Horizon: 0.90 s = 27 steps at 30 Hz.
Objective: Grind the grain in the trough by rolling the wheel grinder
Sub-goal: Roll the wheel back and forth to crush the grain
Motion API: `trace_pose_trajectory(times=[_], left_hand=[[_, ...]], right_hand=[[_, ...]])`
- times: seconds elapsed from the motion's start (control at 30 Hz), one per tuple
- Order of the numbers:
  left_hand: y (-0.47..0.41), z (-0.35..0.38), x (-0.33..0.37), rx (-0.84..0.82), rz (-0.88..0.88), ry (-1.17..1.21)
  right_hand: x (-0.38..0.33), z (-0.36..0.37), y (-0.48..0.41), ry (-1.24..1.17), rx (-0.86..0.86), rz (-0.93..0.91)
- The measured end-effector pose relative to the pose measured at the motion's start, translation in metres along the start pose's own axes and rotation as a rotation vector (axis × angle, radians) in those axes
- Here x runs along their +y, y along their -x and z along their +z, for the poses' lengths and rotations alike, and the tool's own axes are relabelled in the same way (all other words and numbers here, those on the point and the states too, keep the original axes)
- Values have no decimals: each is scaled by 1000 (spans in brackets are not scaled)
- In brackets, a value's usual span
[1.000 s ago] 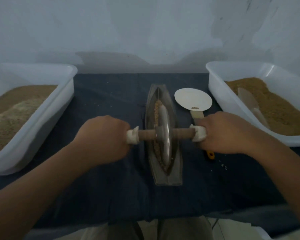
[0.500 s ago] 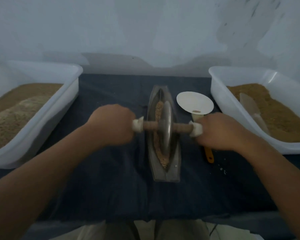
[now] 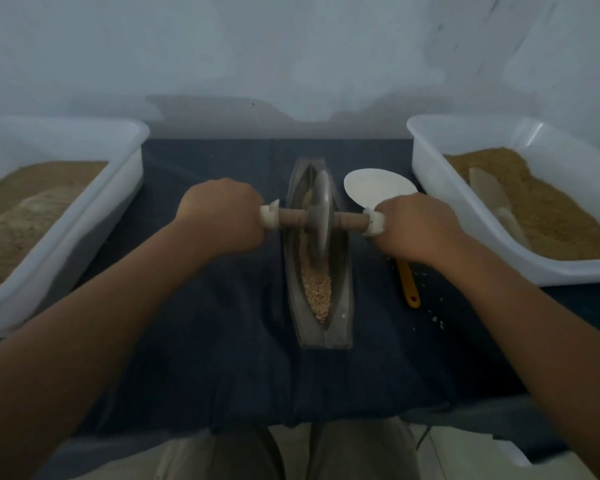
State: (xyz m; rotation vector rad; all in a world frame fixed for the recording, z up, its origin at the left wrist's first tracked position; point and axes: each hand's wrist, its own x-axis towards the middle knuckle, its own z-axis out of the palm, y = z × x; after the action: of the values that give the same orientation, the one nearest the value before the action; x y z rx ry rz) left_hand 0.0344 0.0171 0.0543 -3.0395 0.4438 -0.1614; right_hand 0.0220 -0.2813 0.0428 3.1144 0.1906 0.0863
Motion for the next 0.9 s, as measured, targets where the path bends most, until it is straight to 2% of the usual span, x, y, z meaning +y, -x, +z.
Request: trace_pose_trajectory(times=[0.1, 0.2, 0.33, 0.43, 0.6, 0.73, 0.9], left_hand=[[49, 9, -8, 68, 110, 22], [66, 20, -13, 171, 106, 70], [12, 31, -9, 102, -50, 30], [-27, 23, -9, 97, -122, 48], [7, 14, -8, -9, -31, 93], [67, 15, -11, 127, 77, 64], [32, 22, -7, 92, 7, 15]], right_hand=[[1, -6, 54, -31, 22, -99], [-2, -10, 74, -27, 42, -147], [-12, -13, 19, 106, 109, -47], [-16, -18, -29, 161, 94, 42], [-10, -18, -5, 97, 10, -41], [1, -11, 54, 39, 15, -154], [0, -2, 19, 43, 57, -112]])
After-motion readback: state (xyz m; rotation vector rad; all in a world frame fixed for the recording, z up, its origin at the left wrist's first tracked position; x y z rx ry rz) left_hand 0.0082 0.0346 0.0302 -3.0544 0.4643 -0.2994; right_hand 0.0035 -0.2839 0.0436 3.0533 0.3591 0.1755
